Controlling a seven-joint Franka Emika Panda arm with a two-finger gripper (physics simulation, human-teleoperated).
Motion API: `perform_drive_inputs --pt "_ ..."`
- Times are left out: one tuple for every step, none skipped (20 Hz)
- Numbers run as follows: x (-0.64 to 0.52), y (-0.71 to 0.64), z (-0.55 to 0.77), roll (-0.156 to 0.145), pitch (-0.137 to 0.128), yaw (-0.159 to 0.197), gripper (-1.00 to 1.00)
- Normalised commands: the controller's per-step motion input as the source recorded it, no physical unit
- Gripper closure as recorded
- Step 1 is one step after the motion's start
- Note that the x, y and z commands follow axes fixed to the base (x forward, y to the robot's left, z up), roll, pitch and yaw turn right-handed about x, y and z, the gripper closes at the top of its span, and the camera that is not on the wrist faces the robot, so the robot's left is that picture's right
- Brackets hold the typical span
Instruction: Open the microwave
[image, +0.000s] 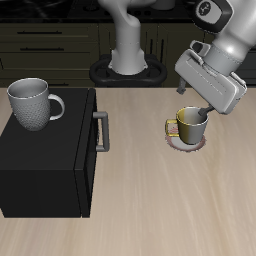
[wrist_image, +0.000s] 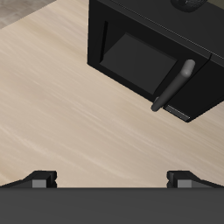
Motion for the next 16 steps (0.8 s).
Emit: perform_drive_inputs --pt "-0.03 0.23 -0.12 -0.104 -0.090 0.032 -1.00" --pt "0.12 0.11 -0.16 -0.013 0.001 -0.108 -1.00" --pt "0.07 0.14 -0.03 0.011 -0.041 -0.068 -1.00" --pt "-0.06 -0.05 -0.02 -0.114 -0.051 -0.056 -1.00" --pt "0.01 -0.14 -0.07 -0.181 -0.013 -0.114 -1.00" --pt "0.02 -0.01 -0.04 0.009 -0.014 -0.064 -1.00" --pt "0.03 -0.08 -0.11 0.016 0.007 -0.139 -1.00" --pt "-0.06 -0.05 -0.09 -0.216 -0.058 -0.033 -1.00" --pt "0.04 -0.01 -0.02 -0.073 -0.131 -0.056 -1.00" --pt "0.12 0.03 -0.13 0.040 0.017 -0.228 -1.00" --pt "0.17 0.04 -0.05 -0.064 -0.089 0.028 -1.00" --pt "0.04 -0.02 -0.07 -0.023 -0.012 -0.028 -1.00" --pt "0.07 -0.07 0.02 -0.045 -0.127 -0.065 -1.00" --pt "0.00 -0.09 0.03 -0.071 -0.059 -0.077 -1.00" --pt "-0.01 -0.08 0.01 -0.095 -0.066 -0.047 -1.00" --pt "0.14 -0.25 0.00 -0.056 0.004 -0.069 -1.00"
